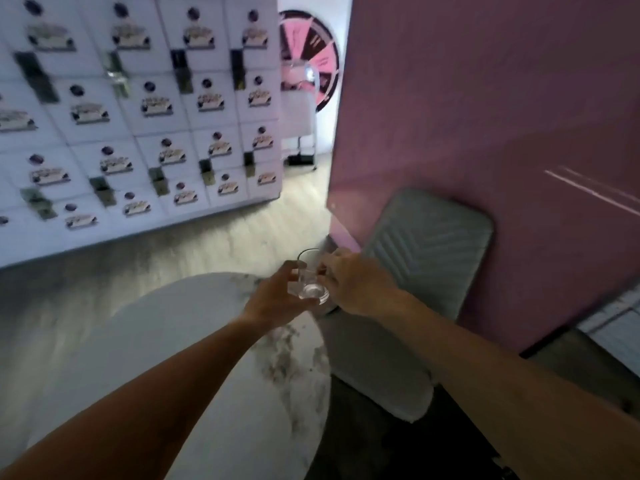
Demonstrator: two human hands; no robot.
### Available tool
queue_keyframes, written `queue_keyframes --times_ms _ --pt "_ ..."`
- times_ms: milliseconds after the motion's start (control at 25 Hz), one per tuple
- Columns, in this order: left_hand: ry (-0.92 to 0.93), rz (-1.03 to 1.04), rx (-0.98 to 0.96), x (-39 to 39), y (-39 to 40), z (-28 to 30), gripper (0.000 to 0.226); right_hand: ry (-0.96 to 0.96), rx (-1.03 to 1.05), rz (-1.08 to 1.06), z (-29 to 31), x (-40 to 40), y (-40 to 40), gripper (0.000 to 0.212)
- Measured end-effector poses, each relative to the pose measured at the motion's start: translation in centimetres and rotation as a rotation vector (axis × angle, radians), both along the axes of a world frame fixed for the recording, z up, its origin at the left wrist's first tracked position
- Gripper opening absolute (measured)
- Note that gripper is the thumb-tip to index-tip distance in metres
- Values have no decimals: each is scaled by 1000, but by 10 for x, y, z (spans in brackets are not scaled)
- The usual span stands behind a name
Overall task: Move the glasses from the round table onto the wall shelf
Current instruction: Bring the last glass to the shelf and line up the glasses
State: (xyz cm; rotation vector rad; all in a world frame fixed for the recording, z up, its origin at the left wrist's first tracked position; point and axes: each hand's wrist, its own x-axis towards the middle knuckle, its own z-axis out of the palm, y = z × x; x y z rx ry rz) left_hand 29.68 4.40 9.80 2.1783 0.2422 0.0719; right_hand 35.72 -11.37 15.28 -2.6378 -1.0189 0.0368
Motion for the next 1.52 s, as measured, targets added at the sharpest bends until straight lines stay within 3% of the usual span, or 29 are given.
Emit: queue_keyframes --times_ms 320,440,640,880,1080,1280,1520 --pt "-169 -447 -176 -6 -267 119 78 -92 98 -439 124 -94 -283 23" --pt "-184 -616 -217 -35 -382 141 78 -141 107 -619 149 -164 -389 32" --pt "-158 -977 -227 -107 -567 165 66 -196 142 -965 164 -290 -547 17" --pt "-206 -1333 -158 -200 -744 178 69 -279 160 -1305 173 -422 -676 14" --pt "-275 -1498 -197 -255 -857 175 71 -295 177 -1514 174 -491 -750 16" --pt "-279 -1667 -209 -264 -967 172 68 -300 156 -1640 169 -510 -832 15" --pt "-311 -1724 -281 -230 -1085 187 66 -348 142 -1722 187 -481 -932 14"
